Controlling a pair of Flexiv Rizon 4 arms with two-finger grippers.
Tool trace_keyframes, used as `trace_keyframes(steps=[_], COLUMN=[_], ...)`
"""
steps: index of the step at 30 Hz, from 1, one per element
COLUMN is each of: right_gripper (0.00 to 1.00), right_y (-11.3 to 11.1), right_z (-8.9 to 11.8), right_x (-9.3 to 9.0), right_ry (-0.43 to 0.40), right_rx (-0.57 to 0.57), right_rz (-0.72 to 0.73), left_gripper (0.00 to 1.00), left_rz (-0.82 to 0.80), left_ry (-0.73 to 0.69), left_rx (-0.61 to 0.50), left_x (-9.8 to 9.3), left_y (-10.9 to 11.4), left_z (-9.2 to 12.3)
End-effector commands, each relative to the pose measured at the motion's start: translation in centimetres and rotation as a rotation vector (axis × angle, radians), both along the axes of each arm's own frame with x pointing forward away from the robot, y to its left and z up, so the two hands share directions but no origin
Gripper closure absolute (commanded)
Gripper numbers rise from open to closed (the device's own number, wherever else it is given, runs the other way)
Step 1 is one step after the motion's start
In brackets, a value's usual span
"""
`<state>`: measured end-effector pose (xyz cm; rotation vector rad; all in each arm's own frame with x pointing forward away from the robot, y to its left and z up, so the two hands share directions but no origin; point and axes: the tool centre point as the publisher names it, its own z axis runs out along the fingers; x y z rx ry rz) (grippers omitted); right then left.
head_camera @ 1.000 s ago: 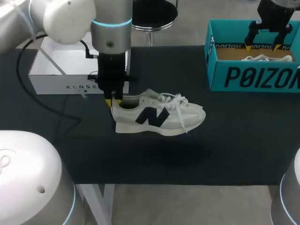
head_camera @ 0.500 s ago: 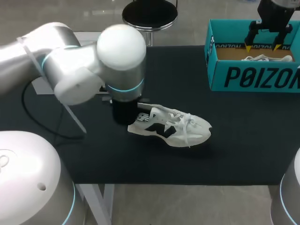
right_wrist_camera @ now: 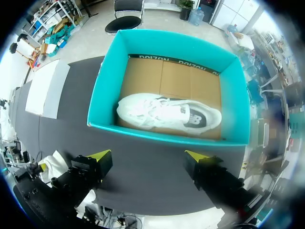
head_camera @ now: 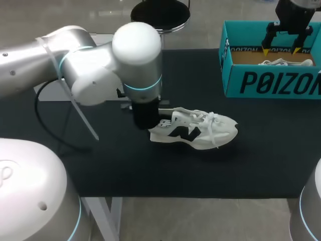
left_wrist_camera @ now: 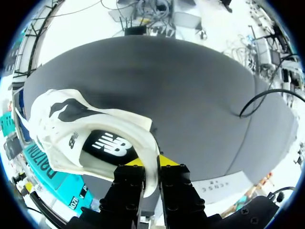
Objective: Take the shoe out of the shoebox, open the shoe tongue, remove and reinsert the insole, then place the shoe into the shoebox
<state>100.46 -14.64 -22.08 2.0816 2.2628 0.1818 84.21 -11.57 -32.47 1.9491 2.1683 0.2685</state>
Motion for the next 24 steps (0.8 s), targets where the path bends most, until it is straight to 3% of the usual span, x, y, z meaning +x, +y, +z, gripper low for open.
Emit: trace_keyframes(steps=[1, 10, 24], right_gripper=[0.0, 0.0, 0.0], right_y=[0.0, 0.0, 0.0], right_z=[0.0, 0.0, 0.0], right_x=[0.0, 0.0, 0.0], right_ry=[-0.001, -0.001, -0.001], right_rx=[0.001, 0.001, 0.001], right_rz=[0.0, 0.0, 0.0], left_gripper=[1.0, 1.0, 1.0], left_rz=[0.023, 0.047, 0.104], left_ry=[0.045, 0.094, 0.118], left_rx=[0.015, 0.051, 0.083], left_x=[0.6, -0.3, 0.3], left_y=[-0.7, -1.6, -2.1], left_z=[-0.2, -0.7, -2.0])
